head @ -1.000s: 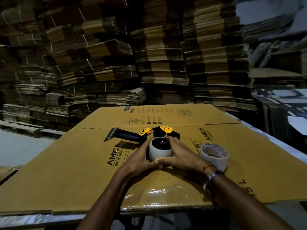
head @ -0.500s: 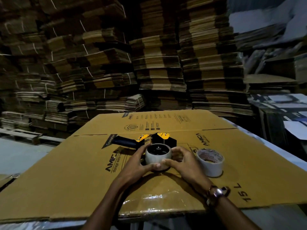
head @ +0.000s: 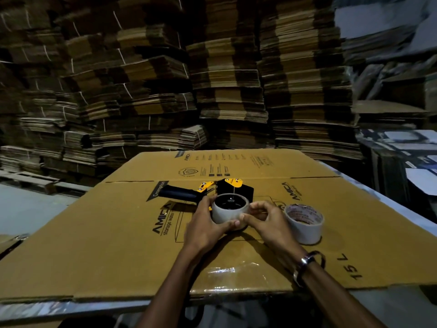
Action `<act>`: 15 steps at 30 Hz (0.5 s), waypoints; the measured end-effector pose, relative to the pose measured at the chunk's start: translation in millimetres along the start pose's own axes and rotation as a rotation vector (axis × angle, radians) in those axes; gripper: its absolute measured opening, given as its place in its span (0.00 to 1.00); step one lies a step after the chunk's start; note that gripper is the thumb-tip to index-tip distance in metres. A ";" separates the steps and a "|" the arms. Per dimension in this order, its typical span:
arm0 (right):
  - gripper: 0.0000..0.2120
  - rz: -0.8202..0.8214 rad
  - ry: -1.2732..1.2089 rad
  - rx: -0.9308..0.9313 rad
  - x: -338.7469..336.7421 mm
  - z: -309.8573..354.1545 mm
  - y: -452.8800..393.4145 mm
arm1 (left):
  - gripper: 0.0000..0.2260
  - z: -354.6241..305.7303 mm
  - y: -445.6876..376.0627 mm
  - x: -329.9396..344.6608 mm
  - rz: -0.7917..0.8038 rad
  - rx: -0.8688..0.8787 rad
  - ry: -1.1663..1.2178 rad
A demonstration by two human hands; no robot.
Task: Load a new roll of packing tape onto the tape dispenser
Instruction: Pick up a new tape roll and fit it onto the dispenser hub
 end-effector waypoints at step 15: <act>0.20 -0.005 0.031 0.027 0.8 10.5 5.8 | 0.40 -2.6 -1.6 -7.5 0.110 -0.045 0.091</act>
Point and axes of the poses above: each hand's wrist, its own y-axis away from the middle knuckle, its own x-axis out of the palm, z = x × y, the point moved 2 cm from there along -y, towards the middle knuckle, and after that the axes turned 11 degrees about y, right-handed, at the moved point
